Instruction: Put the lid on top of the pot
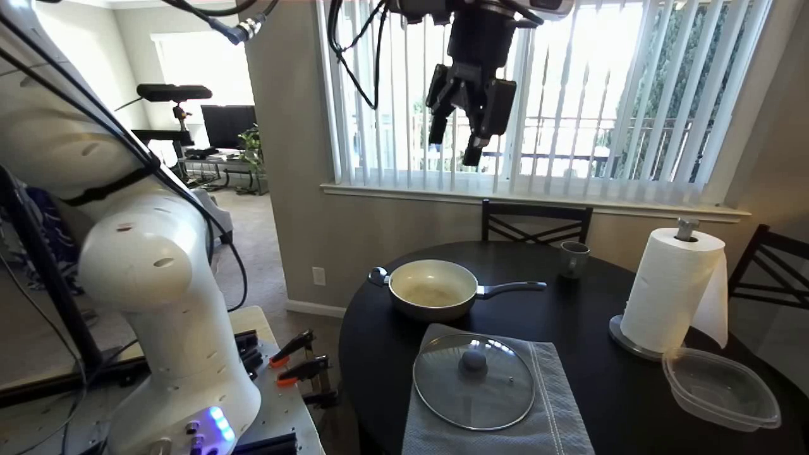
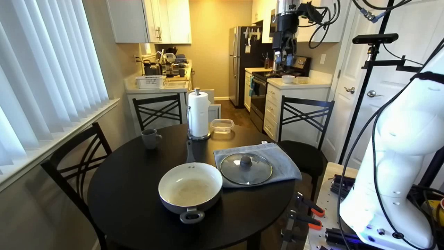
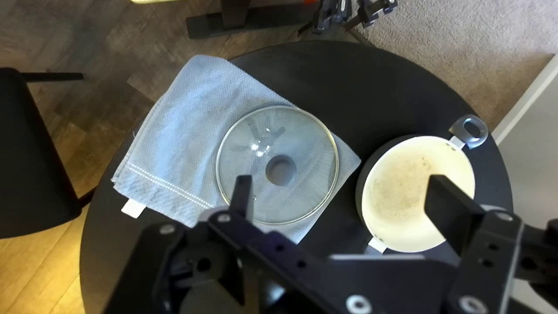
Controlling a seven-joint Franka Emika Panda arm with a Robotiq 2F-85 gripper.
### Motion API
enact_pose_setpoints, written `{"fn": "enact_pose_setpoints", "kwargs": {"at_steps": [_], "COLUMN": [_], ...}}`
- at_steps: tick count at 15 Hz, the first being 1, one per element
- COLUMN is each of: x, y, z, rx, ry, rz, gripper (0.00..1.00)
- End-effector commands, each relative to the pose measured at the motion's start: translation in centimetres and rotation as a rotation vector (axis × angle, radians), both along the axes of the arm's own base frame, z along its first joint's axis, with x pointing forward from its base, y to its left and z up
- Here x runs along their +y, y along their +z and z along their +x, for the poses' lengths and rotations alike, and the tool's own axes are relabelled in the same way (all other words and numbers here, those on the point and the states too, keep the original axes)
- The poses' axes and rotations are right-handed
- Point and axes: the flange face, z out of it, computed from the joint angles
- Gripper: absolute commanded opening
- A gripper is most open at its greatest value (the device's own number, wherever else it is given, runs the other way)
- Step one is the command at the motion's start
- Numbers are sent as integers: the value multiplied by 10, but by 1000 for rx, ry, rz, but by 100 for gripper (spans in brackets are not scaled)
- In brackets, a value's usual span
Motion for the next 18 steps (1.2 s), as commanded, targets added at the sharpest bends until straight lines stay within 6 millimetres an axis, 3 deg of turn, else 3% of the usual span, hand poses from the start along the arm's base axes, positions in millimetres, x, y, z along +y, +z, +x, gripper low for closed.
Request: {"fn": "enact_pose_setpoints", "kwargs": {"at_steps": [1,7,11,12,15,16,17,18], "x": [-18,-37,-43,-46,-52,-53,-48,-50], "y": [-36,-100,-154,-169,-254,-274,-242,-263], "z": [51,150,197,203,198,198,200,199], "rx": [-107,-394,-560,-598,-635,-641,-622,-612], "ry": [67,98,130,153,137,131,110,113], "rz": [-116,-303,-436,-460,-486,-489,-475,-478], "gripper": [100,100,100,100,100,100,100,100]}}
